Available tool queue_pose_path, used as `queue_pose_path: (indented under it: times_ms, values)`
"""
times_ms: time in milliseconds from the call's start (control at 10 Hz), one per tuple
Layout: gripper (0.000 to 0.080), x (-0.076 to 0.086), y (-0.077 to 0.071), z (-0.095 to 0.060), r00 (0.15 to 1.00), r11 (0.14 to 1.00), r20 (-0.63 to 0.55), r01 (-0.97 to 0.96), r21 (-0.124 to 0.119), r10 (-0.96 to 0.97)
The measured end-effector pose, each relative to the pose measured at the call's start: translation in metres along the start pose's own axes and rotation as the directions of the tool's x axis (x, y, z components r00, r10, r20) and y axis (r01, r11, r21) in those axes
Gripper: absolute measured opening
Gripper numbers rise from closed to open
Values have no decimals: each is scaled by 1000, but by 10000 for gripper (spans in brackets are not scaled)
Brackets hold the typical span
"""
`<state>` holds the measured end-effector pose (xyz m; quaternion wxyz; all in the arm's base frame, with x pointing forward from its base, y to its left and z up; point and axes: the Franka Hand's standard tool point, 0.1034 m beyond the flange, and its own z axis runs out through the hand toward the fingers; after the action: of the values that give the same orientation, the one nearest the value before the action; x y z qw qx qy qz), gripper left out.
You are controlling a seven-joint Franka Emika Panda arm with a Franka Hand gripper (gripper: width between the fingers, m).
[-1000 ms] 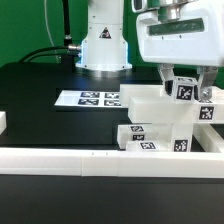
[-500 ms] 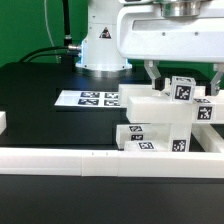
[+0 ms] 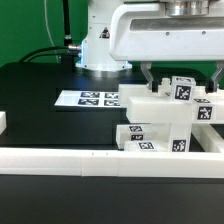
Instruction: Assemble chair
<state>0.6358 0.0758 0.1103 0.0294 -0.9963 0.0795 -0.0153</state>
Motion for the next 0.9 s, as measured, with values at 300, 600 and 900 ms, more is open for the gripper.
queue_pose_path:
  times_ms: [300, 600, 900]
  values:
    - [518, -1, 0, 1, 999, 999, 1, 48, -12, -48]
    - [274, -1, 0, 1, 999, 999, 0, 39, -11, -39]
    - [274, -1, 0, 1, 1000, 1000, -1, -25, -10, 25]
